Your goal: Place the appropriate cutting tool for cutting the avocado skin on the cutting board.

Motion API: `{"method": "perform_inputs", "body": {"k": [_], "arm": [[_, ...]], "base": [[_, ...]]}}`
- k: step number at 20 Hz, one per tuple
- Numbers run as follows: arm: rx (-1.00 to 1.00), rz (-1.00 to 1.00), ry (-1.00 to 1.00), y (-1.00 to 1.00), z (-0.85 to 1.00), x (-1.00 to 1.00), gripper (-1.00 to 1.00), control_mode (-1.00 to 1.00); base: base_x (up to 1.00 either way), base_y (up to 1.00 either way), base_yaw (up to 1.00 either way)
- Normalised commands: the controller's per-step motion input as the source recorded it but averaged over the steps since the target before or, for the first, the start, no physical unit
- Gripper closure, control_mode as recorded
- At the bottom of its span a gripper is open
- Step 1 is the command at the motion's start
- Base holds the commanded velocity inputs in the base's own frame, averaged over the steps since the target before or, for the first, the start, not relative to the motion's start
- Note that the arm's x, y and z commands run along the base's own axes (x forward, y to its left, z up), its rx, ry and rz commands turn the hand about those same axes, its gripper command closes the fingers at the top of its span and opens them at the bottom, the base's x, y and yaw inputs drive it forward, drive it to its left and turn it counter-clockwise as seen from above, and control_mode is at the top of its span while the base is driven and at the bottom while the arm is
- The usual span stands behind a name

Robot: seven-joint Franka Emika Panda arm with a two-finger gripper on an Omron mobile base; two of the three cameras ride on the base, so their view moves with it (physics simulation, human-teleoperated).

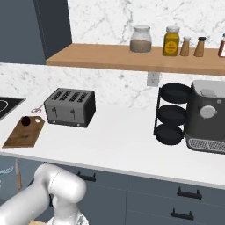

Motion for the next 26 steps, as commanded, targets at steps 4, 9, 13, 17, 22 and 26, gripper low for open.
{"method": "perform_inputs", "body": {"k": [4, 9, 13, 17, 22, 26], "arm": [[0.0, 0.02, 0.07, 0.25, -0.03, -0.85, -1.0, -1.0], [0.0, 0.0, 0.08, 0.21, 0.0, -0.93, -1.0, -1.0], [0.0, 0.0, 0.06, 0.12, 0.0, -0.83, -1.0, -1.0], [-0.01, 0.0, 0.01, 0.0, 0.23, -0.19, -1.0, -1.0], [-0.03, 0.02, 0.0, -0.11, 0.26, 0.3, -1.0, -1.0], [-0.03, 0.05, 0.0, -0.31, 0.08, 0.35, -1.0, -1.0]], "base": [[0.0, 0.0, 0.0], [0.0, 0.0, 0.0], [0.0, 0.0, 0.0], [0.0, 0.0, 0.0], [0.0, 0.0, 0.0], [0.0, 0.0, 0.0]]}}
